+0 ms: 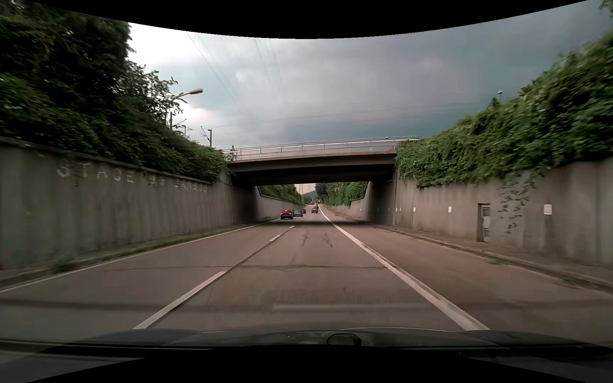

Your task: Follow the waypoints while adhering to traffic rules and regulations

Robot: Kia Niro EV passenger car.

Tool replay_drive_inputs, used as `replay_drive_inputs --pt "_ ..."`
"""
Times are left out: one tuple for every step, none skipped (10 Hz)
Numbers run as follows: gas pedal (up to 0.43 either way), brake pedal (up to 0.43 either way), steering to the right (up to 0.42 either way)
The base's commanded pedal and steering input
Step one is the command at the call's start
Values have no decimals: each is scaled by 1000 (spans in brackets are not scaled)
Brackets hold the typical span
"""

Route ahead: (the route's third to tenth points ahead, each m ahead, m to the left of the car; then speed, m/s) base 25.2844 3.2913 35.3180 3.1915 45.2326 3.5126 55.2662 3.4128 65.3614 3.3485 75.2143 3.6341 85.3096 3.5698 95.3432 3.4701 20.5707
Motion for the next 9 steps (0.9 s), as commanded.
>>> replay_drive_inputs --pt "59 0 -2" --pt "59 0 -2" --pt "59 0 -2" --pt "59 0 -2" --pt "59 0 -2" --pt "59 0 -2" --pt "59 0 -2" --pt "59 0 -2" --pt "59 0 -2"
